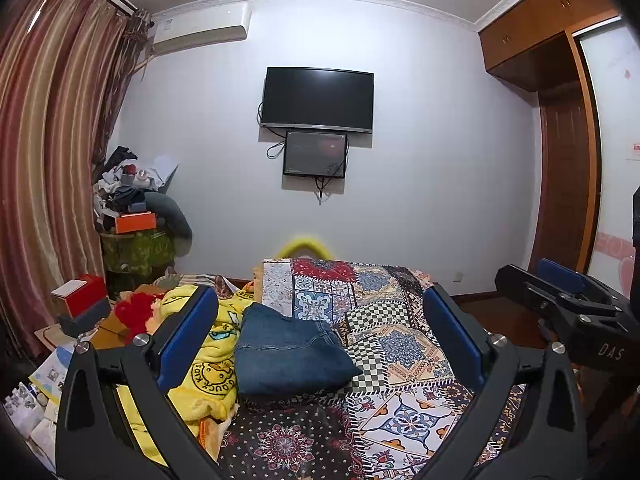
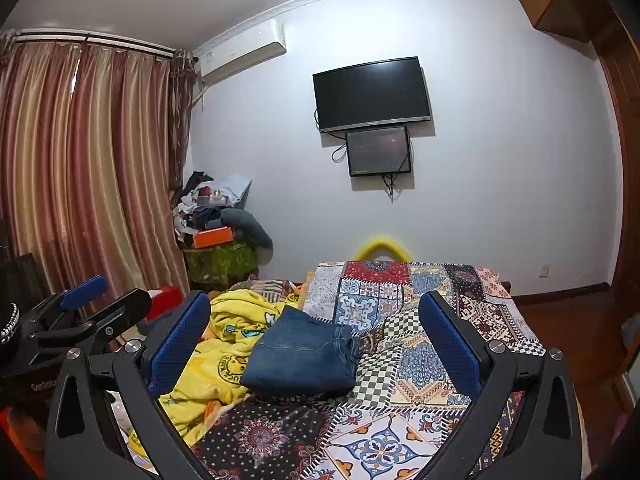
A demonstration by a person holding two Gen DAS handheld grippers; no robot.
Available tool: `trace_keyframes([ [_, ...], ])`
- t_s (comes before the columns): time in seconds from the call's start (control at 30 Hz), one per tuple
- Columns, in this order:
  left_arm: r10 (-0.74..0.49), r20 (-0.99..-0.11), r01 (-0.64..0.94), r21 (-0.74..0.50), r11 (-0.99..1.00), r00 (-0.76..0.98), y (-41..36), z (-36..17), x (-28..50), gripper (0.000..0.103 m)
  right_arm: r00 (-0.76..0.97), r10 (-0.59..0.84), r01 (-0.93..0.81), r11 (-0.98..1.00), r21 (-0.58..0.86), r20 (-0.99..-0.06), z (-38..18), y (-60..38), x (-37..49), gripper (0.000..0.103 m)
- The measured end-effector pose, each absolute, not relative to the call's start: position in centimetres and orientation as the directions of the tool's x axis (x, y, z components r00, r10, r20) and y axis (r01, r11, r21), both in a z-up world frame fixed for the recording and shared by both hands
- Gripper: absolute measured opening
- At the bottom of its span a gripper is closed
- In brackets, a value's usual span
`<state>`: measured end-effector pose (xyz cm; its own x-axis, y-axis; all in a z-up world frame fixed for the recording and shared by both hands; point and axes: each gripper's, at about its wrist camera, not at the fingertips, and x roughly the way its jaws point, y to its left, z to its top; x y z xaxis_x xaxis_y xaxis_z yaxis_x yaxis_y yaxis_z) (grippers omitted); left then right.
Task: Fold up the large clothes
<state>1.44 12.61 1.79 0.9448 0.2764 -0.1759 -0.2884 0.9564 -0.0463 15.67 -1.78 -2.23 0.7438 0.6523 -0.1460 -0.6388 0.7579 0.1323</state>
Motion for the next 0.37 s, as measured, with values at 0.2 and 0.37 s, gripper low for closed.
trace_keyframes([
  [0.2,0.272,-0.177,-0.284,-0.047,0.958,0.946,12.34,1.76,1.54,0.103,0.744,0.651,-0.637,0.759,0.133,-0.149,-2.31,-1.68,15.76,0.103],
  [0.37,0.268,-0.18,-0.282,-0.059,0.958,0.947,12.46,1.81,1.51,0.103,0.744,0.651,-0.637,0.759,0.134,-0.15,-2.32,-1.65,15.75,0.103],
])
